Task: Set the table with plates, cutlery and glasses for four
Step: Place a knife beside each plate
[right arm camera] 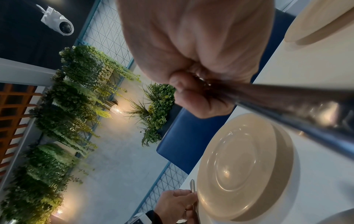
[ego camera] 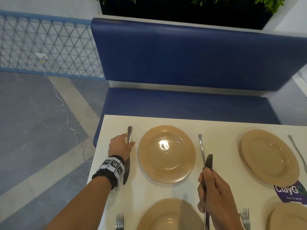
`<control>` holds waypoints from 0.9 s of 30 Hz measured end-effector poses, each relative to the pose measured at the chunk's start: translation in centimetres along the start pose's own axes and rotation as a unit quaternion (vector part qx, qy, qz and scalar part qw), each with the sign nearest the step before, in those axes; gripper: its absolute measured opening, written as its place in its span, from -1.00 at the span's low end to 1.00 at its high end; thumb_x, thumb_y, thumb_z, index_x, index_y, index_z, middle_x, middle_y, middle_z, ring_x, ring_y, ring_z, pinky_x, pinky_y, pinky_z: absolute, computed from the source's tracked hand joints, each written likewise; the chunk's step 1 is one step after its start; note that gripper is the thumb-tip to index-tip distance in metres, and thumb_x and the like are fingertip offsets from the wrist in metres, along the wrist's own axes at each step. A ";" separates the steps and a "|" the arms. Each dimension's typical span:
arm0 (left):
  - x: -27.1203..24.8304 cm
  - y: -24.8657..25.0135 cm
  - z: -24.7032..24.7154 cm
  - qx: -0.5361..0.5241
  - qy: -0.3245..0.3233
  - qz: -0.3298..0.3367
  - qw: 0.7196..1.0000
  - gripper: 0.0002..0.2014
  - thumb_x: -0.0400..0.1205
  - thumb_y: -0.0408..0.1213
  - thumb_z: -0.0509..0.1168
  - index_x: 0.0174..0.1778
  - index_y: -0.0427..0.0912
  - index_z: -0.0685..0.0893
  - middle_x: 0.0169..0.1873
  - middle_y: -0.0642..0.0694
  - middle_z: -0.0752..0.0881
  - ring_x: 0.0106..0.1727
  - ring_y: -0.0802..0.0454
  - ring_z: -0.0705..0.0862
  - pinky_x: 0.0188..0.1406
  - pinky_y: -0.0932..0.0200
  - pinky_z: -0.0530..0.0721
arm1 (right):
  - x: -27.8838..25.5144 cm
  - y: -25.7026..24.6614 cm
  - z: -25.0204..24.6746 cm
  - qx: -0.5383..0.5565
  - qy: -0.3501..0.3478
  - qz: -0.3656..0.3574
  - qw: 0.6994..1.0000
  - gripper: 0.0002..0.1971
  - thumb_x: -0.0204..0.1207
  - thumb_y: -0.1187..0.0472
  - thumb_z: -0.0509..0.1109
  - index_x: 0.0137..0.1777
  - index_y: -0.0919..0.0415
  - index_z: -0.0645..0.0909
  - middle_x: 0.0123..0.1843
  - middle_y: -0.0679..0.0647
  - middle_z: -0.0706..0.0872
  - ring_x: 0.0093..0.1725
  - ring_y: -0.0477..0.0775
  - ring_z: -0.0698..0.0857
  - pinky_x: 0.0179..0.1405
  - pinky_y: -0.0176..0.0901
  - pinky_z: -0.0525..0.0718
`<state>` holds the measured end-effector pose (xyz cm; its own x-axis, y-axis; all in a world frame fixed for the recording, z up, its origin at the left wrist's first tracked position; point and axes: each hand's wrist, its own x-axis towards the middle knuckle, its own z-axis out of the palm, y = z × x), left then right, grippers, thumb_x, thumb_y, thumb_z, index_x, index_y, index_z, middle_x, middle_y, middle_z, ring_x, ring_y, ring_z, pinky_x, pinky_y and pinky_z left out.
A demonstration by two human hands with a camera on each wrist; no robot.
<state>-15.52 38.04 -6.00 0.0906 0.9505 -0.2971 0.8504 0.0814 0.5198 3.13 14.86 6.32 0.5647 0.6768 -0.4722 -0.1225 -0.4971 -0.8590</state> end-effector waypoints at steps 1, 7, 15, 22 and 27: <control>0.0 0.0 0.0 0.001 -0.001 -0.002 1.000 -0.68 0.61 -0.06 0.45 0.23 -0.13 0.76 0.13 -0.19 0.83 0.12 -0.22 0.76 0.14 -0.06 0.69 | 0.0 0.0 0.0 0.000 0.000 0.001 1.000 -0.57 0.79 0.06 0.09 -0.17 0.42 0.47 -0.57 0.20 0.35 -0.64 0.02 0.25 -0.64 -0.17 0.43; 0.1 0.0 0.2 -0.008 0.000 -0.010 1.000 -0.56 0.61 -0.07 0.46 0.39 -0.13 0.69 0.25 -0.20 0.79 0.23 -0.22 0.74 0.26 -0.07 0.66 | 0.1 0.1 -0.1 -0.008 0.002 0.000 1.000 -0.57 0.79 0.06 0.09 -0.17 0.41 0.47 -0.56 0.22 0.35 -0.64 0.03 0.25 -0.64 -0.16 0.44; 0.4 -0.4 0.4 -0.018 0.003 -0.015 1.000 -0.53 0.60 -0.05 0.47 0.40 -0.15 0.69 0.27 -0.21 0.78 0.25 -0.24 0.73 0.30 -0.14 0.67 | 0.2 0.3 -0.3 -0.015 -0.001 0.000 1.000 -0.56 0.78 0.06 0.08 -0.16 0.42 0.48 -0.56 0.20 0.37 -0.65 0.01 0.28 -0.64 -0.17 0.44; 0.5 -0.6 0.6 -0.017 0.007 -0.015 1.000 -0.53 0.59 -0.04 0.48 0.38 -0.13 0.70 0.26 -0.21 0.78 0.26 -0.24 0.72 0.30 -0.14 0.67 | 0.1 0.3 -0.2 -0.016 -0.001 -0.004 1.000 -0.57 0.79 0.07 0.09 -0.17 0.41 0.48 -0.56 0.23 0.35 -0.62 0.06 0.26 -0.64 -0.17 0.43; 0.7 -0.8 0.8 -0.009 0.002 -0.021 1.000 -0.53 0.58 -0.03 0.48 0.36 -0.16 0.70 0.29 -0.21 0.77 0.30 -0.25 0.70 0.33 -0.15 0.65 | 0.1 0.2 -0.2 -0.019 -0.005 -0.004 1.000 -0.57 0.79 0.08 0.07 -0.17 0.41 0.47 -0.56 0.23 0.35 -0.61 0.06 0.25 -0.64 -0.17 0.44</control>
<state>-15.76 38.39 -7.30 0.0517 0.9474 -0.3157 0.8444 0.1273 0.5204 3.33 14.68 6.12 0.5570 0.6865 -0.4674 -0.0862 -0.5120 -0.8547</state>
